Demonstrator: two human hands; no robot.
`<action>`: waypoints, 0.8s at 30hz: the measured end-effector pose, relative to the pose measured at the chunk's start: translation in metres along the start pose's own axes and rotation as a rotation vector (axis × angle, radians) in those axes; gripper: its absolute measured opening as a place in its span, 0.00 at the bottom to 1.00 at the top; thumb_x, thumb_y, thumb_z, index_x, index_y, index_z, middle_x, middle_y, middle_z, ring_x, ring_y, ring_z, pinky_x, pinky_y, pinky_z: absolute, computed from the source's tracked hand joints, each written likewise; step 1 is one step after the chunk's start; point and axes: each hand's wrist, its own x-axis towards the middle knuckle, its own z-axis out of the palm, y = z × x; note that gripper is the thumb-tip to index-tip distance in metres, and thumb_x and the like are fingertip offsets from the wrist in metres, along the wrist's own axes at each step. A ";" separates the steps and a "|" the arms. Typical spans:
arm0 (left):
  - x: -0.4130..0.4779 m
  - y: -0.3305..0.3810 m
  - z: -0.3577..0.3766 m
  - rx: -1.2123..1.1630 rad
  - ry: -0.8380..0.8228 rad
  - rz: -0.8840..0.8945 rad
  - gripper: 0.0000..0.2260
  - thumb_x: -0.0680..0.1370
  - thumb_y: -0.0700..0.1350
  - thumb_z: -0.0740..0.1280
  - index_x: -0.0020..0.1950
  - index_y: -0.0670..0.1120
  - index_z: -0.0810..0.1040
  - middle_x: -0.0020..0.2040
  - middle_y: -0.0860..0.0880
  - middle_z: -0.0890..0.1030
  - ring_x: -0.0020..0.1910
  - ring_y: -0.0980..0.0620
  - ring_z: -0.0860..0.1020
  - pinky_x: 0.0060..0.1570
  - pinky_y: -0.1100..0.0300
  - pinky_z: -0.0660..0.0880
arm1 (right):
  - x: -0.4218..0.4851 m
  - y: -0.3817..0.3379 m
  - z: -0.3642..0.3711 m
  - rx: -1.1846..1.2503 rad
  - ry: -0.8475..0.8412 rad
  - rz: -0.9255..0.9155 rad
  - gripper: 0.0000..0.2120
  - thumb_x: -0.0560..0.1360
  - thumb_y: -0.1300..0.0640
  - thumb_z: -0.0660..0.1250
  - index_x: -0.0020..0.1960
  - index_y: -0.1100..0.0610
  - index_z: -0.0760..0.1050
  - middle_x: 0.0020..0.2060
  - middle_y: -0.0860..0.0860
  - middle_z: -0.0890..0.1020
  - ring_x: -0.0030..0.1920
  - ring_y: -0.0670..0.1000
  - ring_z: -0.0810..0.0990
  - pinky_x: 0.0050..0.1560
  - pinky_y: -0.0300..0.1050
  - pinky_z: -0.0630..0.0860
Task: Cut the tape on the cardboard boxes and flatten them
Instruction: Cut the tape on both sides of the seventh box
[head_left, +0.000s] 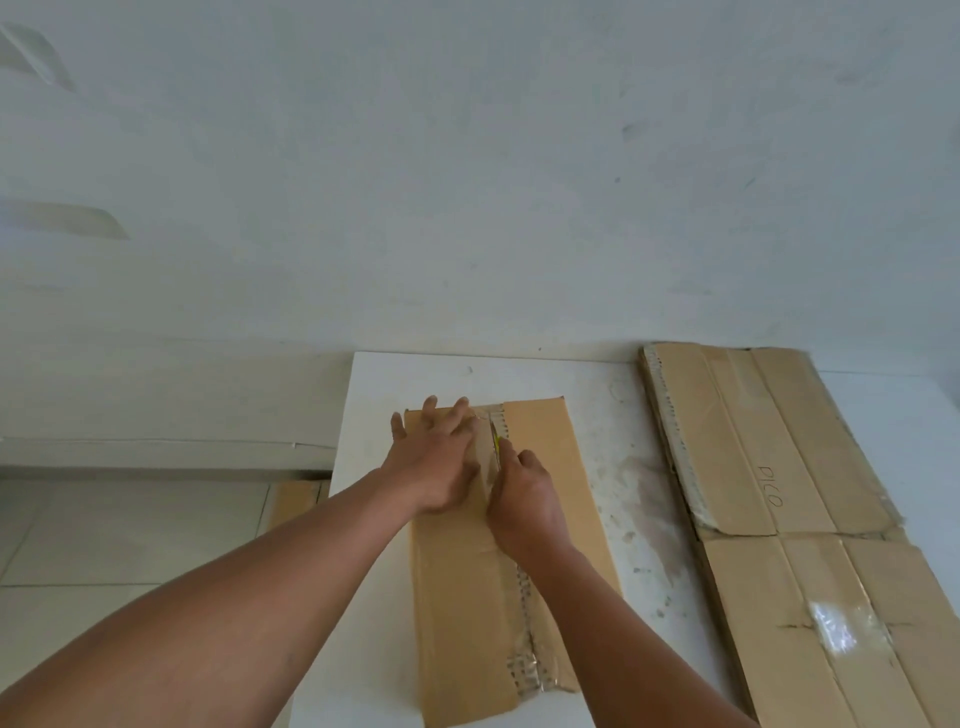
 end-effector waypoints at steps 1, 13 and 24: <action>0.003 -0.003 0.001 -0.020 -0.015 -0.005 0.29 0.84 0.55 0.55 0.82 0.53 0.49 0.82 0.55 0.39 0.80 0.40 0.37 0.76 0.32 0.42 | 0.002 -0.002 0.001 -0.019 0.000 0.010 0.27 0.77 0.67 0.55 0.76 0.57 0.62 0.54 0.56 0.74 0.49 0.56 0.76 0.46 0.41 0.71; 0.011 -0.019 0.010 -0.127 -0.063 0.044 0.31 0.83 0.56 0.58 0.83 0.54 0.48 0.81 0.58 0.38 0.80 0.40 0.36 0.77 0.38 0.51 | 0.018 -0.023 0.000 -0.183 -0.127 0.083 0.31 0.79 0.64 0.61 0.79 0.56 0.56 0.58 0.56 0.73 0.52 0.56 0.77 0.47 0.43 0.72; 0.010 -0.021 0.012 -0.104 -0.075 0.067 0.32 0.84 0.55 0.58 0.83 0.54 0.43 0.81 0.55 0.33 0.79 0.37 0.34 0.76 0.35 0.50 | -0.052 -0.019 -0.016 -0.319 -0.314 0.129 0.30 0.75 0.67 0.60 0.76 0.56 0.63 0.50 0.52 0.73 0.49 0.53 0.77 0.47 0.42 0.76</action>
